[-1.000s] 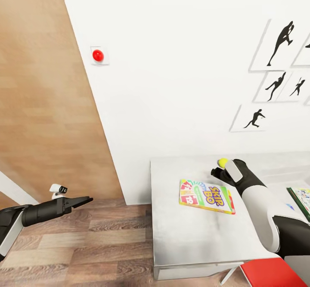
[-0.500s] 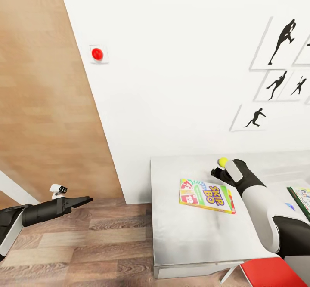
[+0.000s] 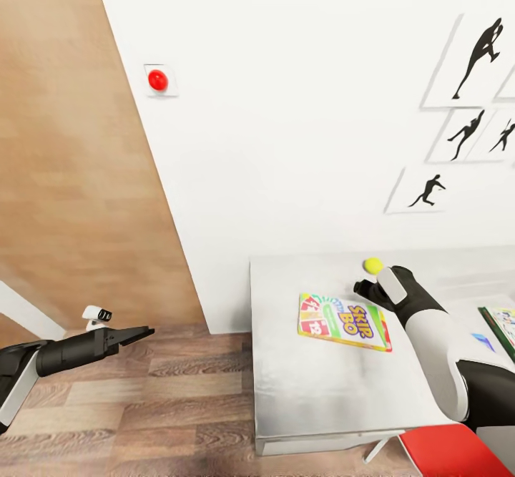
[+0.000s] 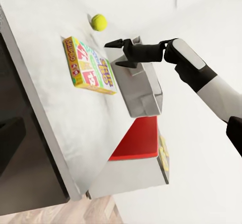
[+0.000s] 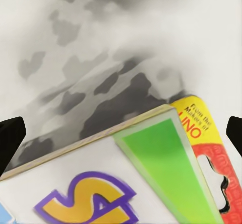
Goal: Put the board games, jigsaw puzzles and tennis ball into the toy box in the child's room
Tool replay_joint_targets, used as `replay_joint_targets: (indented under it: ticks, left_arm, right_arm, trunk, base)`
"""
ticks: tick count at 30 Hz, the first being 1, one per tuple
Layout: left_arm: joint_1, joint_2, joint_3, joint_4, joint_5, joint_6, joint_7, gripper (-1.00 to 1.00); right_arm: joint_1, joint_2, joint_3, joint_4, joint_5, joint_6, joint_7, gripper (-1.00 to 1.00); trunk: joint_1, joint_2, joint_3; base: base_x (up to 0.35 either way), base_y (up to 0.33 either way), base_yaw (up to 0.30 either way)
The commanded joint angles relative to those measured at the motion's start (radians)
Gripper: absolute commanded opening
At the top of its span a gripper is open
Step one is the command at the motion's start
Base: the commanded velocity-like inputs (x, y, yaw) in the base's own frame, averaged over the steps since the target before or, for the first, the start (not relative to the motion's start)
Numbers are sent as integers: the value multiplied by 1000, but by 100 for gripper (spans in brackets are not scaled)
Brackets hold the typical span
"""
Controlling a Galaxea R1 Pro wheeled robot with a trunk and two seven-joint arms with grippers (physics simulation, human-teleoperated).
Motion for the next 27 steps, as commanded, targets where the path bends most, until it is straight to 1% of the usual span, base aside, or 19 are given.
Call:
replay_joint_targets:
  ticks: [1,7,17,27]
  left_arm:
    - [-1,0,0,0,2,11,-2,100]
    - [-1,0,0,0,2,11,-2,100]
    - [-1,0,0,0,2,11,-2,100]
    - [-1,0,0,0,2,11,-2,100]
  right_arm:
    - [-1,0,-1,-2,-11,2,-9,100]
    - [-1,0,-1,-1,-11,2,-9,100]
    - [-1,0,0,-2,-11,2,-9,100]
    - [-1,0,0,-2,-12,3,-9,100]
  trunk:
    - [1,-2,-4]
    - [1,-2,-13]
    - [1,-2,-17]
    - [1,-2,-28]
  base:
    - [0,0,0]
    - [0,0,0]
    - [0,0,0]
    - [0,0,0]
